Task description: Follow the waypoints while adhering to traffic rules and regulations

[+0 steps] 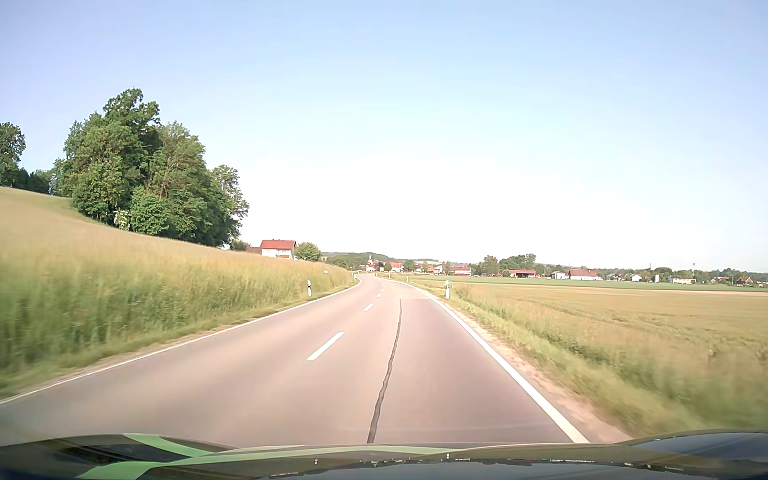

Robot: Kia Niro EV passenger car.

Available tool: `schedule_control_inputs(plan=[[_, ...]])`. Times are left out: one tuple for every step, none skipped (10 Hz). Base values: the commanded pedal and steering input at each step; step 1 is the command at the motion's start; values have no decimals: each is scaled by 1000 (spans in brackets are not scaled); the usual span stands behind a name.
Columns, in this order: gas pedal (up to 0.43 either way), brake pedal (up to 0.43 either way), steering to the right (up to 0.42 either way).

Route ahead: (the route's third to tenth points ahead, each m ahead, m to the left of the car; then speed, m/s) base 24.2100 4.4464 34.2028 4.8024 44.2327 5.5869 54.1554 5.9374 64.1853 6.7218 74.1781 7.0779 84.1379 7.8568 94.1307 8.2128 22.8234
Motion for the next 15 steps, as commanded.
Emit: schedule_control_inputs(plan=[[189, 0, -10], [189, 0, -10], [177, 0, -10], [177, 0, -9], [177, 0, -9], [169, 0, -9], [130, 0, -9], [130, 0, -9], [130, 0, -9], [130, 0, -9], [130, 0, -9], [130, 0, -9], [110, 0, -9], [110, 0, -9], [110, 0, -9]])
